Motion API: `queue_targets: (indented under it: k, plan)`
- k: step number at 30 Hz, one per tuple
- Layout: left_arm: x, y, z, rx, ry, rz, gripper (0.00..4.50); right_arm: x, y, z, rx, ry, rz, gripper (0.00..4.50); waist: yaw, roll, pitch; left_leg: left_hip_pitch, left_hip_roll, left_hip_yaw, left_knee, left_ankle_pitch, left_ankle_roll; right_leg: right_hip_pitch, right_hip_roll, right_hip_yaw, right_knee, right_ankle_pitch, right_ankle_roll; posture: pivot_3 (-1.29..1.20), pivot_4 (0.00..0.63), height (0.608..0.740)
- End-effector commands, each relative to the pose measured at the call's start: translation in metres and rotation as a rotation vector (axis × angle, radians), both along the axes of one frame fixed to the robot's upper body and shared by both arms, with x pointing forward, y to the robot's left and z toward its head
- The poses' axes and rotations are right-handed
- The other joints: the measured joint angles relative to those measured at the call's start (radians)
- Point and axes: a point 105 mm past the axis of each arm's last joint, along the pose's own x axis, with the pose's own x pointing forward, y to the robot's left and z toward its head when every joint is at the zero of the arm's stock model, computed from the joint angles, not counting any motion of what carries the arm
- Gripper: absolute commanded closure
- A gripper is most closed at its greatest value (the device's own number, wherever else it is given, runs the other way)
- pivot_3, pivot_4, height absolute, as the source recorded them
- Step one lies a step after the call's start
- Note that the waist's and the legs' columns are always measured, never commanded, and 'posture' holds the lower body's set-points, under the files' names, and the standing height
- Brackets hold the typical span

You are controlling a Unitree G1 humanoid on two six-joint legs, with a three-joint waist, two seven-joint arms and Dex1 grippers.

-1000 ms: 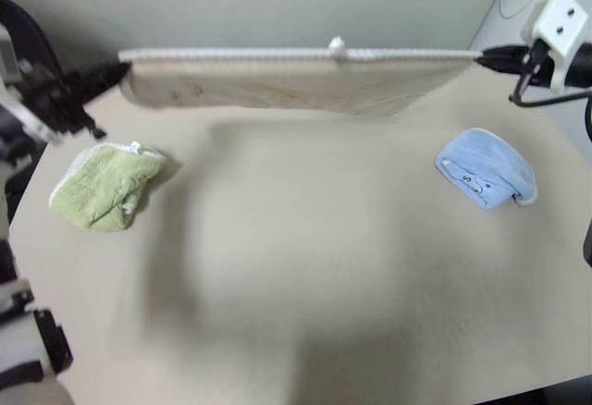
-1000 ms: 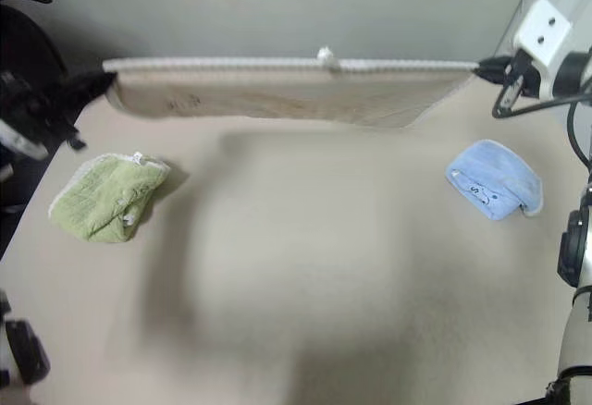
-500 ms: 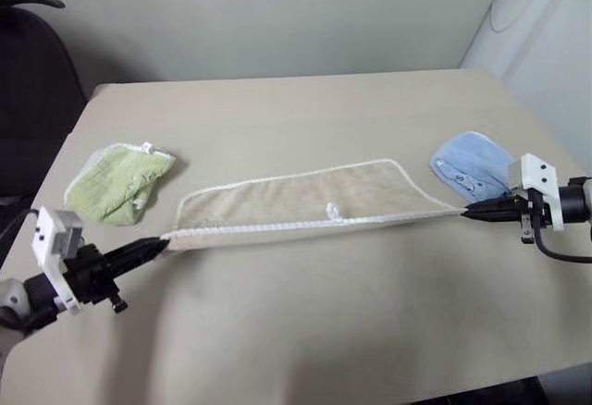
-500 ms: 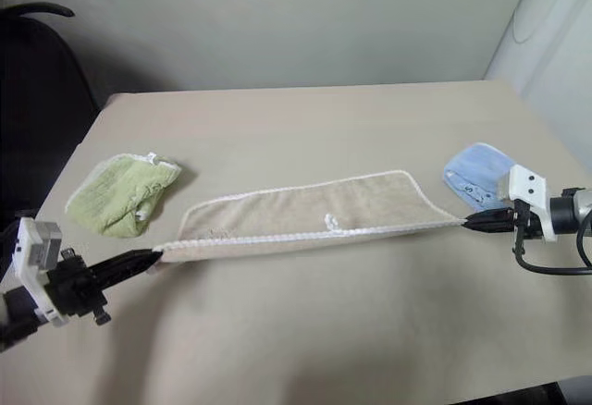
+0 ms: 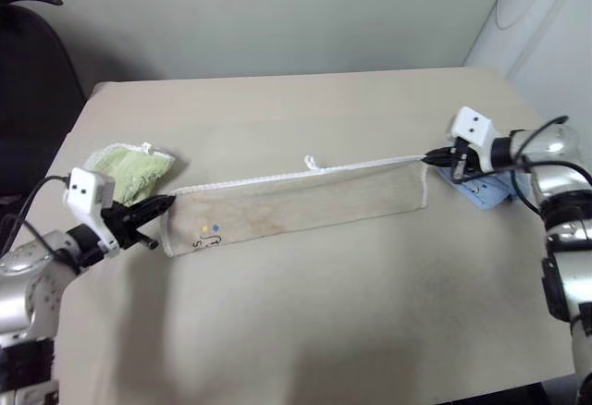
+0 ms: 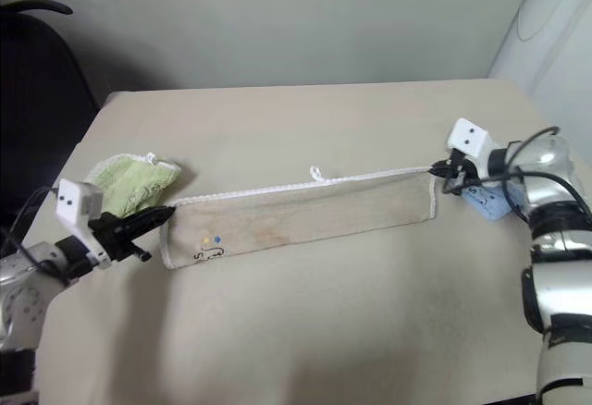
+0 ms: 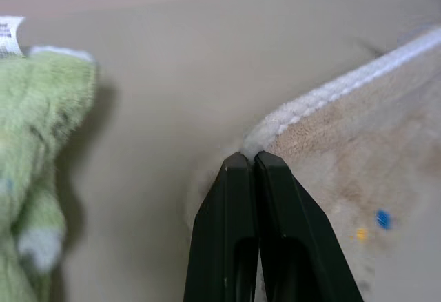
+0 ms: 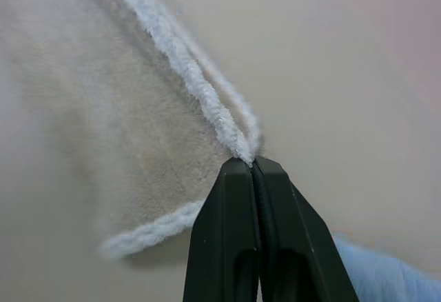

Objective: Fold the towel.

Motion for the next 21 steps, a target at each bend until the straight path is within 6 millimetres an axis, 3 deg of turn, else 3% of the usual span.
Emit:
queue_targets:
  k: [1,9,10,14,21]
  plan:
    - [0.012,0.002,-0.006,0.071,-0.003,0.002,4.46,0.012,-0.005,0.003,-0.037,-0.040,-0.080,4.50,0.001,0.000,0.000,-0.001,0.000,0.000,0.000,0.000,0.000,-0.001,0.000,0.000,-0.001,0.000,0.000,0.00,0.150,0.740]
    - [0.020,-0.003,-0.022,0.098,0.039,-0.032,4.46,0.023,0.001,-0.011,-0.066,-0.050,-0.146,4.50,0.001,0.000,0.000,-0.005,0.000,-0.001,-0.001,0.000,-0.001,-0.005,0.000,0.000,-0.001,0.000,0.000,0.00,0.150,0.740]
    - [0.020,-0.003,-0.024,0.098,0.046,-0.032,4.24,0.024,0.000,-0.012,-0.071,-0.056,-0.154,4.50,0.001,0.000,0.000,-0.005,0.000,-0.001,-0.001,0.000,-0.001,-0.005,0.000,0.000,-0.001,0.000,0.000,0.00,0.150,0.740]
    - [0.020,-0.003,-0.027,0.094,0.056,-0.032,3.09,0.022,-0.003,-0.017,-0.073,-0.042,-0.159,3.53,0.001,0.000,0.000,-0.005,0.000,-0.001,0.000,0.001,-0.001,-0.005,0.000,0.000,-0.001,0.000,0.000,0.00,0.150,0.740]
    - [0.021,0.006,-0.022,0.061,0.029,0.036,0.54,0.026,-0.007,-0.007,-0.046,-0.122,-0.192,1.01,0.001,0.000,0.000,-0.005,0.000,-0.001,-0.001,0.001,-0.001,-0.005,0.000,0.000,0.000,0.000,0.000,0.00,0.150,0.740]
